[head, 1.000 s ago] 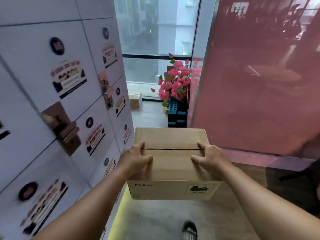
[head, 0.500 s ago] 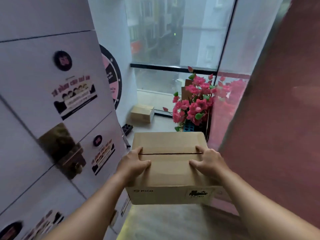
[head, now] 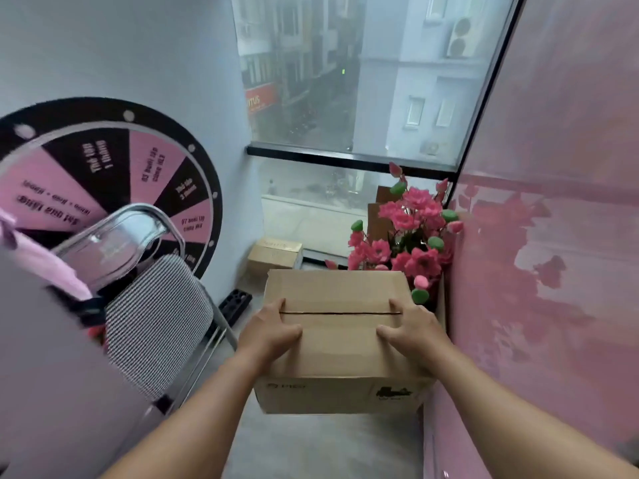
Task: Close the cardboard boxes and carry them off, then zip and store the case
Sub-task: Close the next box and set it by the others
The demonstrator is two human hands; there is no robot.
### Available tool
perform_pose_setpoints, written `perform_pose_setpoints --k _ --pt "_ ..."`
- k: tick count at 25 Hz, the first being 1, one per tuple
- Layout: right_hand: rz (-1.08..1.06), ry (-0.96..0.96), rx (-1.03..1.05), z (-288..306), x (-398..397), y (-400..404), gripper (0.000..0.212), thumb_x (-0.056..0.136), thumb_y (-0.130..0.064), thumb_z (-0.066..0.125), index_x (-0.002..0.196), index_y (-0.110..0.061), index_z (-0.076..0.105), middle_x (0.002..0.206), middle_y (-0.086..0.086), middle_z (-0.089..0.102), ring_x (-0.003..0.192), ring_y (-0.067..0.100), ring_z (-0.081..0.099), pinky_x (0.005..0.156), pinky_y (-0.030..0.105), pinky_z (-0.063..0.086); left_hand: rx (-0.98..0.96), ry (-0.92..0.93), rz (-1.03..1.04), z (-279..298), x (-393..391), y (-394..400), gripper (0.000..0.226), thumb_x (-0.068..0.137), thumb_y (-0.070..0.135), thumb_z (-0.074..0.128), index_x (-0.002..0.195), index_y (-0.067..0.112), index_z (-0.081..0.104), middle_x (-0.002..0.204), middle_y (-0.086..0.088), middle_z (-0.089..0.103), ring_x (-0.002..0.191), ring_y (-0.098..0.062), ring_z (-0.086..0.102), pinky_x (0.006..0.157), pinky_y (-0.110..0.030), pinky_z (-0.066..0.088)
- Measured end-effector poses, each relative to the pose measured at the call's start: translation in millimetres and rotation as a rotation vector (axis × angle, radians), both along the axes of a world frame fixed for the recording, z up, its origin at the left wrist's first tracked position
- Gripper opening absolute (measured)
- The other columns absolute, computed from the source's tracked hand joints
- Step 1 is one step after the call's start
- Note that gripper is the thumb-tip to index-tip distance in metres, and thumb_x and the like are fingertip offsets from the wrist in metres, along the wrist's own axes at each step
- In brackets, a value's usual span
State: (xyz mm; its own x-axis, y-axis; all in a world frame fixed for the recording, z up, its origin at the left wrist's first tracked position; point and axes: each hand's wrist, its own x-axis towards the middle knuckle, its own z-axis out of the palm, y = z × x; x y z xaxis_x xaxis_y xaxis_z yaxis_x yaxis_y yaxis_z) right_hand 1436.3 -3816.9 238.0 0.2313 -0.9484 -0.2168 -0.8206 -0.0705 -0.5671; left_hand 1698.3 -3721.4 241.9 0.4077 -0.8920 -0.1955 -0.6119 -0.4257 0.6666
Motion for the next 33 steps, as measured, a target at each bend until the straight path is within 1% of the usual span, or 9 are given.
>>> perform_pose_setpoints --k 3,8,11,15,19,22,28,31,33 --pt "-0.022 -0.009 -0.010 -0.5 25.6 -78.1 0.078 0.077 -0.050 0.070 0.149 -0.030 0.047 0.133 0.011 0.057 0.121 0.028 0.056 0.095 0.033 0.044 -0.011 0.039 0.029 -1.7 20.0 -84.8 0.072 0.074 0.034 0.065 0.144 0.029 0.046 0.132 0.001 0.061 0.116 -0.021 0.058 0.085 -0.026 0.041" --pt "-0.005 -0.015 0.010 -17.6 68.3 -210.5 0.078 0.079 -0.050 0.068 0.150 -0.030 0.045 0.134 0.009 0.056 0.121 0.028 0.056 0.094 0.035 0.043 0.022 0.107 0.086 -14.0 63.9 -221.1 0.079 0.074 0.028 0.067 0.149 0.025 0.042 0.141 0.001 0.055 0.125 -0.020 0.053 0.087 -0.026 0.038" --pt "0.031 -0.053 0.027 -21.2 93.7 -303.3 0.076 0.079 -0.047 0.068 0.149 -0.028 0.046 0.126 0.004 0.057 0.113 0.025 0.057 0.093 0.036 0.047 0.042 0.081 0.075 -12.6 93.3 -309.1 0.080 0.075 0.026 0.069 0.150 0.025 0.040 0.145 0.002 0.052 0.129 -0.019 0.050 0.091 -0.021 0.034" --pt "0.076 -0.039 0.058 -15.8 133.4 -406.0 0.082 0.078 -0.048 0.068 0.153 -0.029 0.041 0.139 0.011 0.052 0.126 0.029 0.053 0.105 0.038 0.044 0.066 0.049 0.075 -5.5 133.4 -394.7 0.081 0.078 0.029 0.073 0.152 0.024 0.039 0.147 0.001 0.051 0.131 -0.019 0.050 0.100 -0.023 0.037" --pt "0.112 -0.019 0.069 -24.6 187.5 -494.7 0.081 0.077 -0.048 0.068 0.151 -0.028 0.043 0.137 0.011 0.054 0.125 0.029 0.054 0.101 0.035 0.044 0.063 0.036 0.084 -11.6 185.1 -476.9 0.082 0.079 0.032 0.074 0.152 0.024 0.038 0.149 0.002 0.048 0.133 -0.018 0.048 0.103 -0.024 0.035" --pt "0.102 -0.004 0.096 -44.8 227.7 -552.0 0.079 0.075 -0.048 0.066 0.149 -0.027 0.046 0.133 0.011 0.056 0.123 0.029 0.055 0.100 0.035 0.044 0.090 0.022 0.056 -32.0 231.5 -541.6 0.082 0.079 0.035 0.074 0.152 0.027 0.038 0.149 0.003 0.049 0.132 -0.019 0.049 0.103 -0.025 0.036" --pt "-0.025 0.046 0.188 -105.7 313.9 -668.3 0.084 0.075 -0.043 0.066 0.154 -0.026 0.040 0.144 0.010 0.053 0.133 0.028 0.050 0.107 0.034 0.040 0.141 0.073 -0.060 -105.1 330.2 -691.9 0.078 0.076 0.036 0.077 0.147 0.028 0.045 0.144 0.003 0.052 0.127 -0.017 0.051 0.091 -0.018 0.034" --pt "-0.111 0.070 0.231 -139.5 344.0 -716.4 0.083 0.075 -0.044 0.067 0.153 -0.029 0.041 0.141 0.010 0.052 0.131 0.030 0.051 0.105 0.032 0.040 0.177 0.100 -0.118 -148.3 365.9 -754.8 0.077 0.076 0.034 0.079 0.145 0.026 0.048 0.143 0.002 0.053 0.129 -0.018 0.050 0.098 -0.022 0.037" --pt "-0.160 0.088 0.247 -172.8 359.2 -744.2 0.082 0.075 -0.045 0.070 0.151 -0.031 0.044 0.136 0.009 0.054 0.128 0.030 0.054 0.103 0.032 0.041 0.205 0.112 -0.135 -184.6 382.8 -792.2 0.075 0.075 0.033 0.079 0.144 0.029 0.049 0.141 0.005 0.054 0.126 -0.016 0.051 0.094 -0.021 0.037"
